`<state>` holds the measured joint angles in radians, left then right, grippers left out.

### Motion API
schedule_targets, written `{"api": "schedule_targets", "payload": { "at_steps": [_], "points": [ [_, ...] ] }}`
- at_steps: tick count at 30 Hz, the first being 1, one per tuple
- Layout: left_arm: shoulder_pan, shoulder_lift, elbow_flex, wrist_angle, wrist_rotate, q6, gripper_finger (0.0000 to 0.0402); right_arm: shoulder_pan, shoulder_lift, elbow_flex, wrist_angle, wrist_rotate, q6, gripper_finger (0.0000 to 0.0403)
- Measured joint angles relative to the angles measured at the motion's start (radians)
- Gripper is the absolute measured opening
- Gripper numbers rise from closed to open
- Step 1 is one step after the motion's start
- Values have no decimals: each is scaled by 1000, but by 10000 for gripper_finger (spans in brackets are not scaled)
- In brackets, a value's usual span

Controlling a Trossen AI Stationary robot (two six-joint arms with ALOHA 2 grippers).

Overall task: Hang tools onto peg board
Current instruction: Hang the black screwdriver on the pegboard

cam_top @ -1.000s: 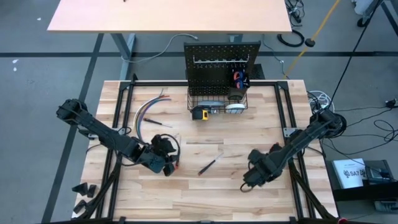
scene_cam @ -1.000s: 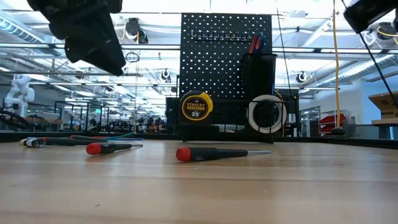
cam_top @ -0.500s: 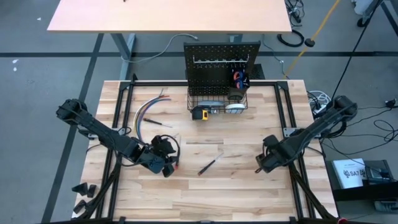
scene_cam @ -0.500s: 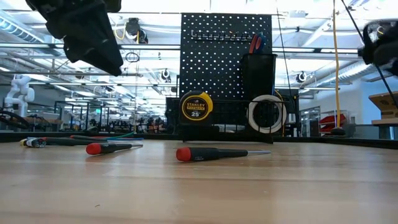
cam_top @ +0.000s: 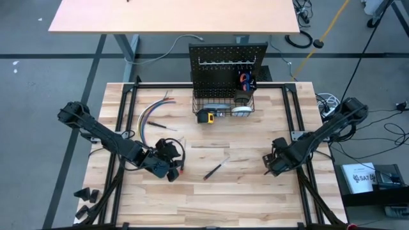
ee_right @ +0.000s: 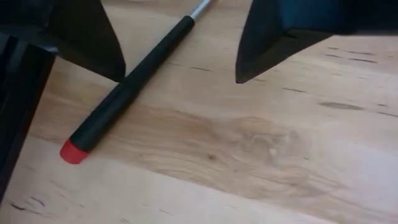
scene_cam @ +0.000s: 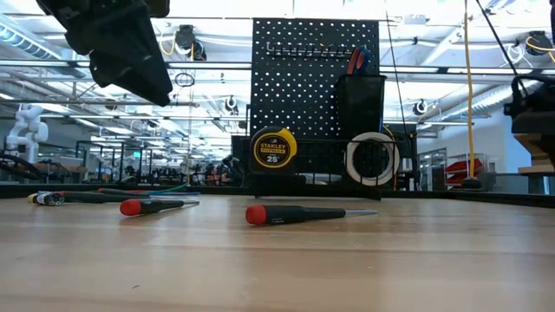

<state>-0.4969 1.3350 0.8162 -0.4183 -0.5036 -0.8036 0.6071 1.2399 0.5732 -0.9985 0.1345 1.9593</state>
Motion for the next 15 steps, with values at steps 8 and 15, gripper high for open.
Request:
{"api": "schedule_targets", "payload": {
  "at_steps": [8,15],
  "points": [
    [0,0,0,0,-2,34,152,33,92,0,41,-75,47,208],
    [0,0,0,0,-2,33,152,32,189,9,124,-40,-14,135]
  ]
}}
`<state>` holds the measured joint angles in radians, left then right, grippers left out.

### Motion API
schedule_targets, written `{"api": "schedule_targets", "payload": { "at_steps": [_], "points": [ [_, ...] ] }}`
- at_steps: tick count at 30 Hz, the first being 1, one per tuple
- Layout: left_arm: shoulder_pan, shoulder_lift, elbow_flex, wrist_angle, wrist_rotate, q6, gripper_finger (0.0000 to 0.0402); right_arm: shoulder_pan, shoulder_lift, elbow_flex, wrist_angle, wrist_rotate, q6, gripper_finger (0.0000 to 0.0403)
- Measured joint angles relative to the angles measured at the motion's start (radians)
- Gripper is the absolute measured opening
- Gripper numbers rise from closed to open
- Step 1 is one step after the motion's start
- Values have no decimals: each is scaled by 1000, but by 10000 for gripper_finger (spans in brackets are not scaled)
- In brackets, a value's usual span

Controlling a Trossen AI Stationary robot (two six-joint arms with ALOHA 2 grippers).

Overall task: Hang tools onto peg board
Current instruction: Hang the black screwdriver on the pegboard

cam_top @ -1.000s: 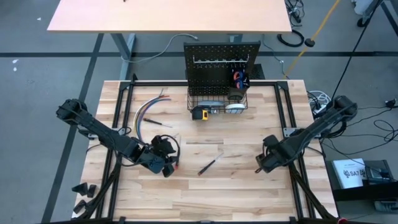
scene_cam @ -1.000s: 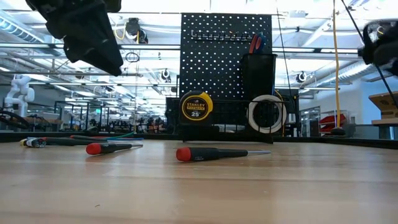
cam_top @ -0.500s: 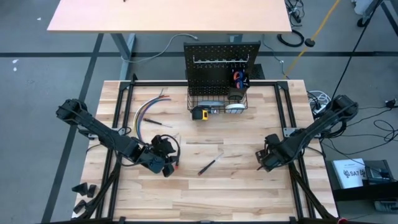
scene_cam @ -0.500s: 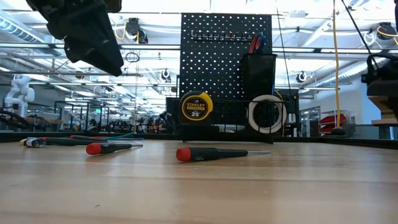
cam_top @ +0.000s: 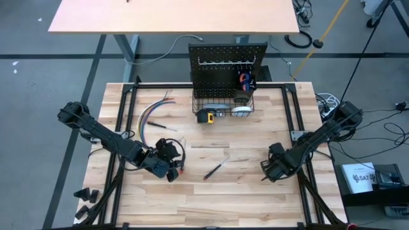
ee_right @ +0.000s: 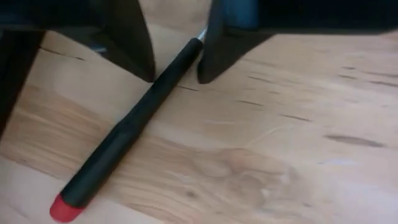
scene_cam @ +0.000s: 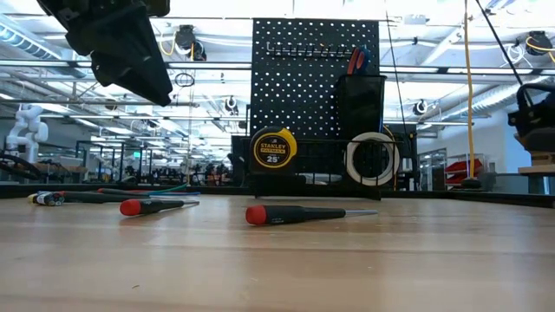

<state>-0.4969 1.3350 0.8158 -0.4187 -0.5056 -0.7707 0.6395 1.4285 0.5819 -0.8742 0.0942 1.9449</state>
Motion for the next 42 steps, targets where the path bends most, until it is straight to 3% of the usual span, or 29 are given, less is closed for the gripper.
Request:
{"api": "schedule_targets", "payload": {
  "at_steps": [4,6,12,21,28,33,42],
  "points": [
    [0,0,0,0,1,0,152,19,8,2,18,15,-62,36],
    [0,0,0,0,1,0,152,38,6,1,16,41,-70,17],
    [0,0,0,-2,1,3,152,67,-14,39,7,105,-87,8],
    [0,0,0,107,-1,162,152,52,-44,363,77,563,-382,5],
    [0,0,0,250,-3,336,152,-15,-45,547,180,889,-794,5],
    [0,0,0,323,-4,462,152,-127,-43,627,382,942,-1179,5],
    [0,0,0,332,-7,490,152,-335,-131,722,383,1082,-1414,5]
  ]
}}
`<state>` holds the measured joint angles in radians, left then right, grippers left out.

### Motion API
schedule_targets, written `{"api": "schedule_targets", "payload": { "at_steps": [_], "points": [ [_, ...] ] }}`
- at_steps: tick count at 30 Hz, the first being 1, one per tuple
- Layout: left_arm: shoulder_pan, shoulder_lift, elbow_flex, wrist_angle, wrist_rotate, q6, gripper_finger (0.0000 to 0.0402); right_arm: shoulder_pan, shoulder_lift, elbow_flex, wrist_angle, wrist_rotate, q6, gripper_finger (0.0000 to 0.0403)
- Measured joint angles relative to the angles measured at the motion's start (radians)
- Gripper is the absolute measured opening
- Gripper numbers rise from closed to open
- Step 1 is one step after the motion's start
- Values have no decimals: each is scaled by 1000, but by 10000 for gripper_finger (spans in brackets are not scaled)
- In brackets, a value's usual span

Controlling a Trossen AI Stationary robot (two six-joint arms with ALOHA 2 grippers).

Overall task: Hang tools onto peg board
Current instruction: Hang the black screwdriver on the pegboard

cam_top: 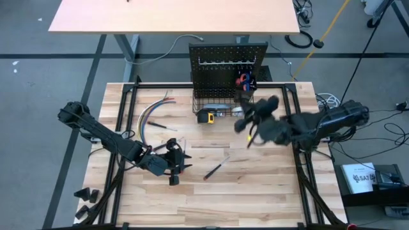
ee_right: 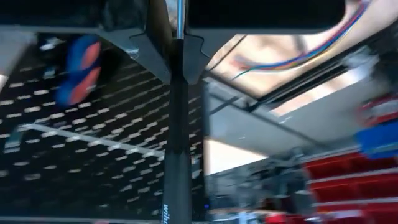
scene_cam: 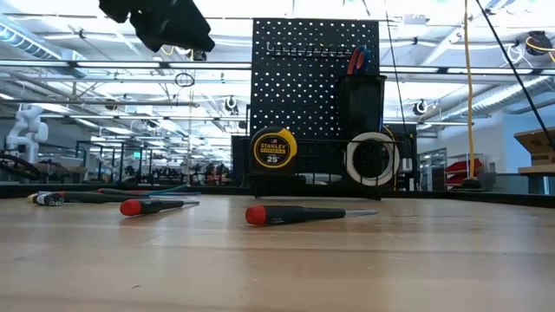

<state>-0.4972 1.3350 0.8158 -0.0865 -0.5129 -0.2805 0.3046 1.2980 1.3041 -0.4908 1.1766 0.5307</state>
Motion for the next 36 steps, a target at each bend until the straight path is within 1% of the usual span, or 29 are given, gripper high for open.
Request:
{"api": "schedule_targets", "payload": {
  "at_steps": [4,6,10,13,16,20,22,24,26,29,31,33,36],
  "points": [
    [0,0,0,0,-2,21,152,-113,-50,0,15,0,-3,5],
    [0,0,0,1,-16,34,152,-168,-52,0,32,-16,-3,5],
    [13,0,0,2,-39,35,152,-265,-26,-13,111,-142,-68,5],
    [24,0,0,0,-41,33,152,-331,-17,-23,140,-208,-71,5],
    [27,0,0,-3,-38,33,152,-364,-16,-44,153,-200,-45,5],
    [26,0,0,-7,-38,60,152,-375,-15,-77,246,-210,-67,5],
    [27,0,0,-4,-39,80,152,-376,-15,-98,310,-233,-81,5],
    [27,0,0,19,-54,103,152,-364,-15,-116,351,-309,-99,5],
    [27,0,0,86,-64,152,152,-327,-15,-130,396,-428,-136,5],
    [27,0,-1,253,-61,248,152,-251,-11,-169,496,-640,-203,5],
    [27,-1,-17,391,-15,308,152,-188,-8,-210,599,-721,-220,5],
    [27,-1,-42,524,37,347,152,-122,-6,-253,732,-753,-242,4],
    [28,10,-75,729,117,370,152,-34,12,-327,967,-762,-281,4]
  ]
}}
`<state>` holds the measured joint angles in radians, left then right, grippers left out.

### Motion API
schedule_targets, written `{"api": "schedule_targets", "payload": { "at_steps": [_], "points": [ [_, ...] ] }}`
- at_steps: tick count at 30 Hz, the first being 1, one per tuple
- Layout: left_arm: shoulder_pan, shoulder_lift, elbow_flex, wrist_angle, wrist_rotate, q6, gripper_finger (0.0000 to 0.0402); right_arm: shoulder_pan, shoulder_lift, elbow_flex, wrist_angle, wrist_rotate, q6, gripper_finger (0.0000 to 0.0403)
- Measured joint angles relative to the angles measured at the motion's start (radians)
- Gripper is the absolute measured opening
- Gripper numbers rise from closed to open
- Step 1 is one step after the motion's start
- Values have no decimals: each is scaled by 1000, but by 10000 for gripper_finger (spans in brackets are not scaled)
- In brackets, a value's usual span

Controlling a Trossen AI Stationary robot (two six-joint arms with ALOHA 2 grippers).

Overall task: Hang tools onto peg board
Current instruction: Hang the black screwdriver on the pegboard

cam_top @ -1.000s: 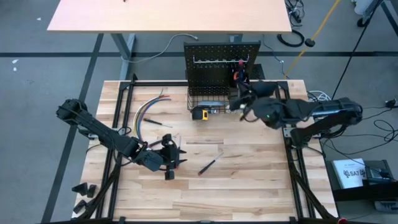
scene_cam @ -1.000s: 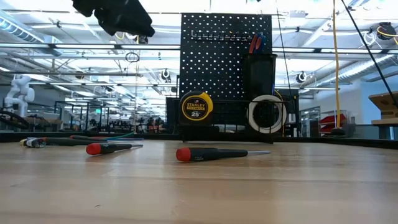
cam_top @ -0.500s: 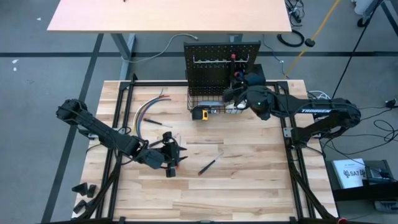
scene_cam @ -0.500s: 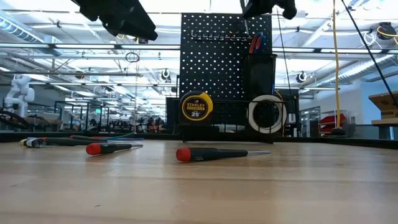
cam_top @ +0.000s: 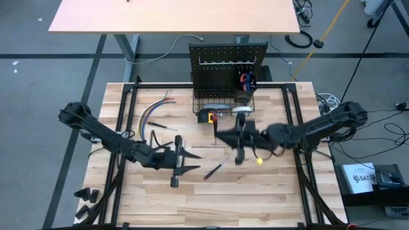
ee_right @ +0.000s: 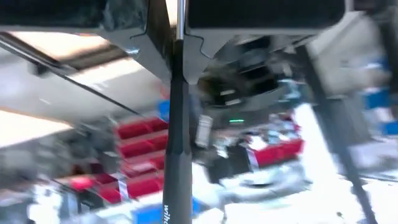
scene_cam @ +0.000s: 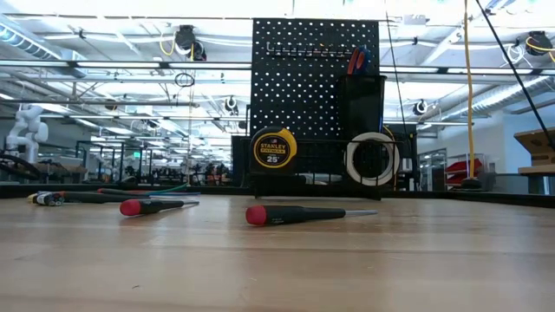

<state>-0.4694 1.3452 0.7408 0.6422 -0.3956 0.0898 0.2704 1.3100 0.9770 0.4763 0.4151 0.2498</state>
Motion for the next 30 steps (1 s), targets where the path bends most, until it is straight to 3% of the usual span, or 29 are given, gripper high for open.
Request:
{"api": "schedule_targets", "payload": {
  "at_steps": [4,7,12,30],
  "points": [
    [0,57,-23,168,22,6,152,83,64,-74,290,0,-54,4],
    [5,118,-23,270,25,18,152,115,140,-79,401,2,-71,4],
    [19,184,-23,406,26,30,152,136,242,-47,470,2,-101,4],
    [37,186,-22,388,24,21,141,136,315,-34,533,2,-111,4]
  ]
}}
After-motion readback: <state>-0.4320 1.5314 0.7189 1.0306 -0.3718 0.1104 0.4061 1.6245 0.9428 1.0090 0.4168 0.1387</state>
